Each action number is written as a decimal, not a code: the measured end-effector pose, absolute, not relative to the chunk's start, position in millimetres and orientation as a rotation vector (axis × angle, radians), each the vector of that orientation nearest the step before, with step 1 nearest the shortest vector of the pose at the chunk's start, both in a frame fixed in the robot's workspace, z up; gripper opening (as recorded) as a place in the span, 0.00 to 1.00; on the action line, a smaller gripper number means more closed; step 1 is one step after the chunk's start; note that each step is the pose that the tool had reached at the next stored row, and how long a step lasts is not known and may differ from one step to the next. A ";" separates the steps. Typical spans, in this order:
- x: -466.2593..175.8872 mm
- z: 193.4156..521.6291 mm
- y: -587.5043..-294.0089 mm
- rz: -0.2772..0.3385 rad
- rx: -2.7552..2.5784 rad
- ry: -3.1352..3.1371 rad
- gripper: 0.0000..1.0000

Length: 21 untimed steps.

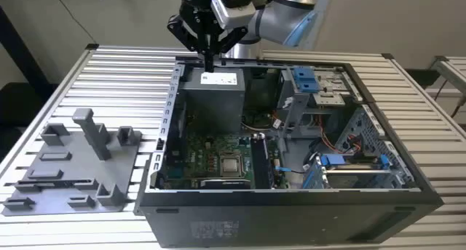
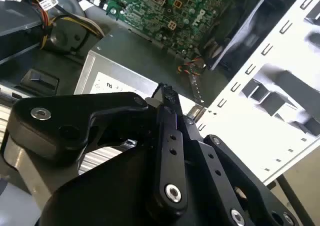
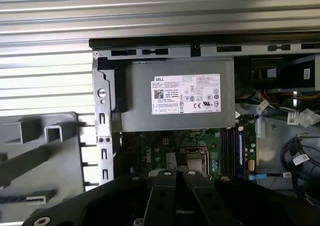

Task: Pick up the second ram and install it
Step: 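Reach for the second ram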

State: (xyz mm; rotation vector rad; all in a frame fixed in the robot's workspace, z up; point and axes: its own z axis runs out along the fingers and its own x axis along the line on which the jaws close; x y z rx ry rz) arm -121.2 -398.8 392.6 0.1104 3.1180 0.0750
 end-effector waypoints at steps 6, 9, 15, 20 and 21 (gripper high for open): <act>-121.2 392.6 -398.8 0.075 0.110 3.118 0.11; -121.2 392.6 -398.8 0.075 0.110 3.118 0.11; -124.9 392.7 -398.8 0.075 0.110 3.118 0.11; -132.3 392.6 -398.8 0.075 0.111 3.118 0.11; -133.8 392.6 -398.8 0.075 0.110 3.119 0.11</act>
